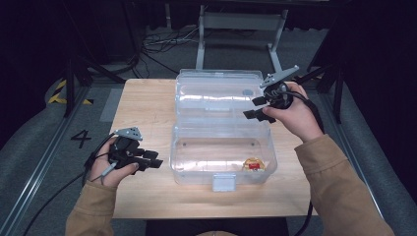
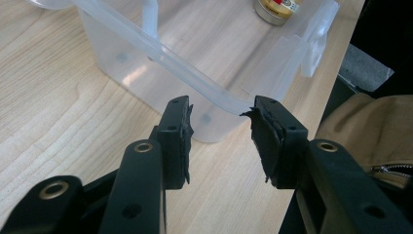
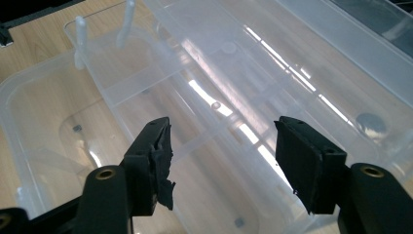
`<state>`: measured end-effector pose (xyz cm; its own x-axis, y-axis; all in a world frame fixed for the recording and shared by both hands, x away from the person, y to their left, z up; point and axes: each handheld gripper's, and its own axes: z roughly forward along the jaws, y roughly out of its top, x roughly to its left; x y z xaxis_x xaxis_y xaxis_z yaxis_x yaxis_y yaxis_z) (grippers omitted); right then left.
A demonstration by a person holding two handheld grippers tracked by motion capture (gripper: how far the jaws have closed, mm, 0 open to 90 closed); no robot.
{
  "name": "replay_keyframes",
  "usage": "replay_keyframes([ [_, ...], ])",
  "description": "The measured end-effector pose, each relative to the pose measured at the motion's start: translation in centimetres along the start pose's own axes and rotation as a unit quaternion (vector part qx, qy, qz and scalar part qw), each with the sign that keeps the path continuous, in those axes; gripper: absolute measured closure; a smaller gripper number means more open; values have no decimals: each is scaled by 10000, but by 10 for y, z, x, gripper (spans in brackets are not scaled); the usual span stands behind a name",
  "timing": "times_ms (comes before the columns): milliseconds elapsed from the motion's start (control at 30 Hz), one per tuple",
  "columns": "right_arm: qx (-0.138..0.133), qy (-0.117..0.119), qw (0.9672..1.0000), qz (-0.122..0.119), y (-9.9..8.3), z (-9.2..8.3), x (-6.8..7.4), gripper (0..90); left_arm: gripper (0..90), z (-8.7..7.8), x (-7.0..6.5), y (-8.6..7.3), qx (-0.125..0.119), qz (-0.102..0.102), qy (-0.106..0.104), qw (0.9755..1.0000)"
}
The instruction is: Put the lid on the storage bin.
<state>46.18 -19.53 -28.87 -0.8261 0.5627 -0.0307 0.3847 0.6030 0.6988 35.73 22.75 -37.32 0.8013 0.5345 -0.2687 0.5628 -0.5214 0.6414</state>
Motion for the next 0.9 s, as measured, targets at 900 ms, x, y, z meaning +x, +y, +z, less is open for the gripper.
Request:
replay_keyframes([
  [900,10,244,9996,-143,16,51,-18,553,591,0,0,0,4,15,-9,10000],
])
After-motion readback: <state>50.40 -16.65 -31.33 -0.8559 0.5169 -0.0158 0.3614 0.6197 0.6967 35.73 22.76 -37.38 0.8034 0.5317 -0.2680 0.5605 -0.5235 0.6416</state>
